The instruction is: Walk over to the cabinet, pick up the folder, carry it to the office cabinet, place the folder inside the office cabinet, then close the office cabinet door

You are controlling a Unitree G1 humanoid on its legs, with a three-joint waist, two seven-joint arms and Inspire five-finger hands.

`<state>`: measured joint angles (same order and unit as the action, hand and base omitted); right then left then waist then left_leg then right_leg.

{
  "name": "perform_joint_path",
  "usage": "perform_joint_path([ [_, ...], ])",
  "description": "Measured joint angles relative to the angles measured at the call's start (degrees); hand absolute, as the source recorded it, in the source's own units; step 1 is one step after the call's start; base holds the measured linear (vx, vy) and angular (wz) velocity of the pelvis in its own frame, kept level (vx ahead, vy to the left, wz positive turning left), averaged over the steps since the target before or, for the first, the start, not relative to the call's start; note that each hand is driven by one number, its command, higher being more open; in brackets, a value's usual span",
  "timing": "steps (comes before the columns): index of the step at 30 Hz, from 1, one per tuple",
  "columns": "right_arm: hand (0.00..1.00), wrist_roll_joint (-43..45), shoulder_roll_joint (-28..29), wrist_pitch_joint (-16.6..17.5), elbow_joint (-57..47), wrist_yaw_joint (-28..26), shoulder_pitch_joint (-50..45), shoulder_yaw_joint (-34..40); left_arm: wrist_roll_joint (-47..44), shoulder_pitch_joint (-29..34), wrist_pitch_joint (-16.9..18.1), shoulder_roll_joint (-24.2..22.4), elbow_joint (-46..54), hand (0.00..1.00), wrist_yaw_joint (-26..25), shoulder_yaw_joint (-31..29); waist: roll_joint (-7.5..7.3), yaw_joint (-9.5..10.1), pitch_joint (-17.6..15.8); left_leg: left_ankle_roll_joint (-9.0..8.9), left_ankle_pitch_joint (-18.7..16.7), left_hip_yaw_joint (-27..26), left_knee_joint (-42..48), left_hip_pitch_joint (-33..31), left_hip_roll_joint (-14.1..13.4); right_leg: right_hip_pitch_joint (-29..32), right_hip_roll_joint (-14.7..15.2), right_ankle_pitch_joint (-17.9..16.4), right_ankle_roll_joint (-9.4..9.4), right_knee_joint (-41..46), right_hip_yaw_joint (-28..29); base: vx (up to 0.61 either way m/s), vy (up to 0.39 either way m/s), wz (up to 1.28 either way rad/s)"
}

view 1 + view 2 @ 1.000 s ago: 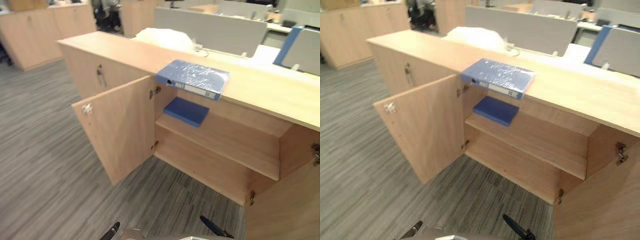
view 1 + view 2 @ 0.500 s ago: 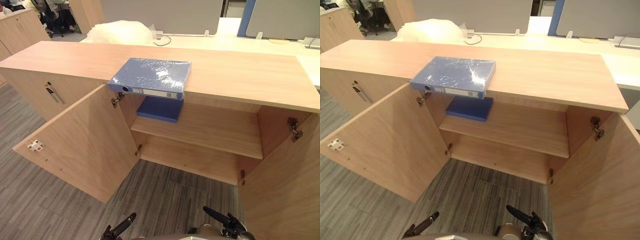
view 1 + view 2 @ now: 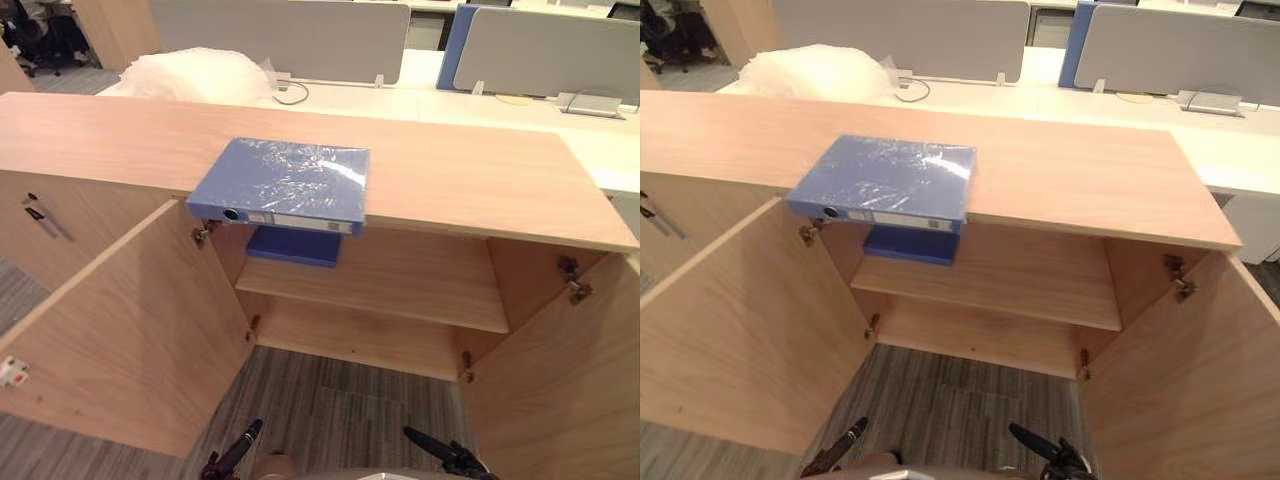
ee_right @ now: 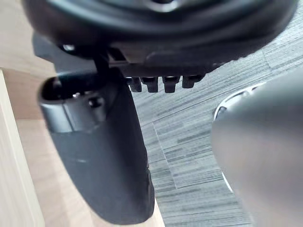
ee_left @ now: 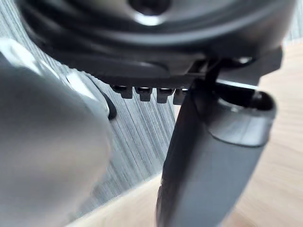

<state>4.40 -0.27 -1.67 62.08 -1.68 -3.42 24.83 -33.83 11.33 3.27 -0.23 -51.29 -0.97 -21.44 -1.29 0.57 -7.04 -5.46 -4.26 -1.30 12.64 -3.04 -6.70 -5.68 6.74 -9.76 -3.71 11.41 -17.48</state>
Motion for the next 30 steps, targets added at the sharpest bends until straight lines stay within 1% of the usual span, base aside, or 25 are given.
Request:
perform_joint_path([
  [1, 1.00, -0.06, 0.31, -0.01, -0.44, -0.08, -0.21, -0.82, -0.83, 0.49, 0.07, 0.13, 2.06, 1.00, -0.07, 0.72, -0.51, 0.04, 0.29, 0.12, 0.07, -0.07, -0.39, 0.24, 0.64, -0.46, 0.50, 0.16, -0.31, -0.59, 0.00, 0.18, 0.180, 0.00],
  [2, 1.00, -0.48, 0.52, -0.05, -0.94, -0.20, -0.89, -2.62, -2.29, 1.67, 0.14, 0.42, 6.83, 1.00, -0.37, 2.65, -1.16, 0.39, 0.73, 0.42, 0.27, -0.48, -1.41, 1.29, 1.64, -1.22, 1.41, 0.48, -0.86, -1.48, 0.03, 0.13, 0.148, 0.01],
  [3, 1.00, -1.23, 0.57, -0.07, -1.49, -0.27, -1.24, -4.01, -2.84, 2.65, 0.37, 0.61, 10.71, 1.00, -0.36, 4.08, -1.42, 0.68, 1.00, 0.76, 0.49, -0.89, -2.52, 2.24, 2.33, -1.73, 1.98, 0.61, -1.09, -2.13, 0.19, 0.10, 0.120, -0.05],
  [4, 1.00, -2.26, 0.57, -0.05, -2.07, -0.40, -1.33, -5.64, -3.66, 3.90, 0.94, 0.69, 15.54, 1.00, -0.31, 5.70, -1.23, 0.85, 1.31, 1.28, 0.83, -1.29, -3.89, 3.25, 2.92, -2.28, 2.50, 0.88, -1.55, -2.76, 0.39, 0.08, 0.098, -0.08],
  [5, 1.00, -2.32, 0.58, -0.05, -2.48, -0.48, -1.36, -6.22, -4.09, 4.22, 1.21, 0.73, 17.66, 1.00, -0.30, 6.66, -1.01, 0.88, 1.27, 1.54, 1.02, -1.43, -4.49, 3.75, 3.15, -2.51, 2.73, 0.94, -1.66, -2.94, 0.44, 0.06, 0.067, -0.10],
  [6, 1.00, -2.96, 0.57, -0.06, -2.93, -0.68, -1.39, -7.50, -4.58, 5.16, 1.52, 0.93, 21.77, 1.00, -0.28, 7.56, -0.48, 0.88, 1.65, 2.02, 1.41, -1.77, -5.80, 4.45, 3.40, -2.46, 2.95, 0.96, -1.69, -2.96, 0.71, 0.03, 0.032, -0.11],
  [7, 1.00, -4.54, 0.15, -0.07, -3.61, -0.84, -1.39, -8.60, -5.01, 5.41, 2.09, 1.01, 25.04, 1.00, -0.20, 8.67, -0.11, 0.87, 1.98, 1.95, 1.95, -2.25, -7.08, 5.20, 3.48, -2.42, 3.03, 0.96, -1.71, -2.98, 0.96, 0.02, 0.018, -0.13],
  [8, 1.00, -4.63, -0.10, -0.07, -3.82, -0.90, -1.46, -9.01, -5.05, 5.50, 2.40, 1.08, 26.56, 1.00, -0.24, 9.16, 0.26, 0.87, 2.12, 2.15, 2.27, -2.50, -7.85, 5.54, 3.50, -2.32, 3.02, 0.97, -1.71, -3.02, 1.07, 0.01, -0.010, -0.12],
  [10, 1.00, -4.83, -1.26, -0.09, -3.92, -0.90, -1.83, -10.94, -5.03, 6.69, 2.86, 0.98, 32.62, 1.00, -0.29, 10.56, 1.18, 0.89, 2.74, 2.02, 3.83, -2.88, -11.21, 6.80, 3.24, -1.57, 2.67, 0.97, -1.71, -2.96, 1.78, 0.01, -0.032, -0.13],
  [12, 1.00, -4.84, -1.53, -0.11, -3.92, -0.82, -1.83, -11.17, -4.92, 7.63, 2.99, 0.88, 36.97, 1.00, -0.34, 11.76, 1.60, 0.85, 3.00, 1.80, 4.77, -2.92, -12.87, 7.08, 3.00, -1.08, 2.10, 0.98, -1.69, -2.95, 1.84, 0.01, -0.044, -0.06],
  [14, 1.00, -4.91, -1.61, -0.12, -3.91, -0.76, -1.89, -12.72, -2.96, 8.22, 2.98, 0.11, 41.41, 1.00, -0.84, 12.28, 1.44, 0.82, 3.00, 1.55, 5.10, -2.95, -13.66, 7.60, 2.51, -1.16, 1.72, 0.96, -1.51, -3.05, 1.87, 0.01, -0.045, -0.03],
  [15, 1.00, -5.53, -1.61, -0.14, -3.92, -0.71, -1.94, -13.59, 2.83, 8.83, 2.97, -0.21, 45.44, 1.00, -2.54, 13.02, 1.13, 0.91, 3.13, 1.41, 5.19, -3.06, -14.06, 8.00, 2.08, -1.33, 1.30, 0.91, -1.28, -3.16, 1.98, 0.01, -0.036, -0.04],
  [16, 1.00, -5.61, -1.60, -0.14, -3.92, -0.68, -1.95, -13.72, 4.29, 8.94, 2.98, -0.18, 46.12, 1.00, -2.83, 13.23, 1.08, 0.92, 3.20, 1.35, 5.22, -3.07, -14.17, 8.05, 2.00, -1.33, 1.22, 0.91, -1.24, -3.20, 1.99, 0.01, -0.051, -0.04],
  [17, 1.00, -6.11, -1.55, -0.15, -3.96, -0.56, -1.92, -14.36, 10.66, 9.20, 2.97, -0.17, 48.93, 1.00, -4.18, 13.59, 0.97, 0.96, 3.39, 1.12, 5.39, -3.15, -14.53, 8.16, 1.78, -1.33, 0.99, 0.91, -1.12, -3.32, 2.00, 0.01, -0.034, -0.04],
  [18, 1.00, -6.55, -1.55, -0.13, -3.96, -0.48, -1.91, -14.78, 19.33, 9.20, 2.89, -0.60, 51.31, 1.00, -6.48, 13.67, 0.83, 1.01, 3.64, 1.05, 5.43, -3.37, -14.46, 8.08, 1.64, -1.29, 0.89, 0.89, -1.06, -3.31, 2.18, 0.02, -0.037, -0.06],
  [19, 1.00, -6.54, -1.52, -0.16, -3.96, -0.22, -1.97, -14.71, 23.82, 9.21, 2.85, -0.96, 52.37, 1.00, -7.95, 13.64, 0.80, 1.06, 3.79, 1.04, 5.43, -3.55, -14.46, 8.08, 1.61, -1.30, 0.87, 0.88, -1.04, -3.31, 2.26, 0.02, -0.018, -0.07],
  [20, 1.00, -6.58, -1.28, -0.18, -3.96, 0.41, -1.99, -14.71, 30.92, 9.19, 2.77, -1.89, 54.39, 1.00, -10.49, 13.57, 0.74, 1.11, 3.97, 1.03, 5.42, -3.80, -14.38, 8.09, 1.60, -1.30, 0.87, 0.88, -1.03, -3.30, 2.37, 0.02, -0.006, -0.05],
  [21, 1.00, -6.64, -1.24, -0.24, -3.96, 0.78, -2.08, -14.72, 35.56, 9.19, 2.36, -2.54, 55.64, 1.00, -12.25, 13.56, 0.69, 1.21, 4.18, 1.03, 5.42, -3.88, -14.36, 8.08, 1.59, -1.29, 0.90, 0.88, -1.03, -3.30, 2.44, 0.01, -0.004, -0.04],
  [23, 1.00, -6.64, -0.75, -0.32, -3.97, 1.65, -2.46, -14.69, 43.19, 9.23, 1.42, -3.26, 58.05, 1.00, -15.75, 13.56, 0.47, 1.75, 4.59, 1.01, 5.41, -4.07, -14.25, 8.14, 1.44, -1.29, 0.96, 0.88, -1.03, -3.25, 2.59, 0.00, -0.004, -0.03],
  [27, 1.00, -6.65, -0.38, -0.65, -3.96, 2.48, -3.11, -14.68, 53.33, 9.94, -0.87, -3.87, 61.24, 1.00, -20.25, 13.20, 0.01, 2.24, 5.55, 0.96, 5.36, -4.21, -14.09, 8.22, 1.31, -1.34, 0.91, 0.91, -0.98, -3.17, 2.72, -0.01, -0.001, 0.00],
  [28, 1.00, -6.65, -0.25, -0.73, -3.96, 2.83, -3.38, -14.70, 57.13, 10.00, -1.82, -3.91, 61.90, 1.00, -21.96, 13.18, -0.16, 2.41, 5.93, 0.93, 5.34, -4.22, -14.02, 8.32, 1.26, -1.50, 0.88, 0.93, -0.95, -3.16, 2.72, 0.00, 0.000, 0.00],
  [30, 1.00, -6.65, -0.06, -0.74, -3.98, 3.19, -3.71, -14.71, 59.88, 10.03, -2.77, -3.93, 62.75, 1.00, -23.37, 13.07, -0.17, 2.56, 6.36, 0.93, 5.33, -4.23, -14.00, 8.32, 1.18, -1.52, 0.80, 0.97, -0.89, -3.17, 2.73, 0.00, 0.000, 0.00],
])
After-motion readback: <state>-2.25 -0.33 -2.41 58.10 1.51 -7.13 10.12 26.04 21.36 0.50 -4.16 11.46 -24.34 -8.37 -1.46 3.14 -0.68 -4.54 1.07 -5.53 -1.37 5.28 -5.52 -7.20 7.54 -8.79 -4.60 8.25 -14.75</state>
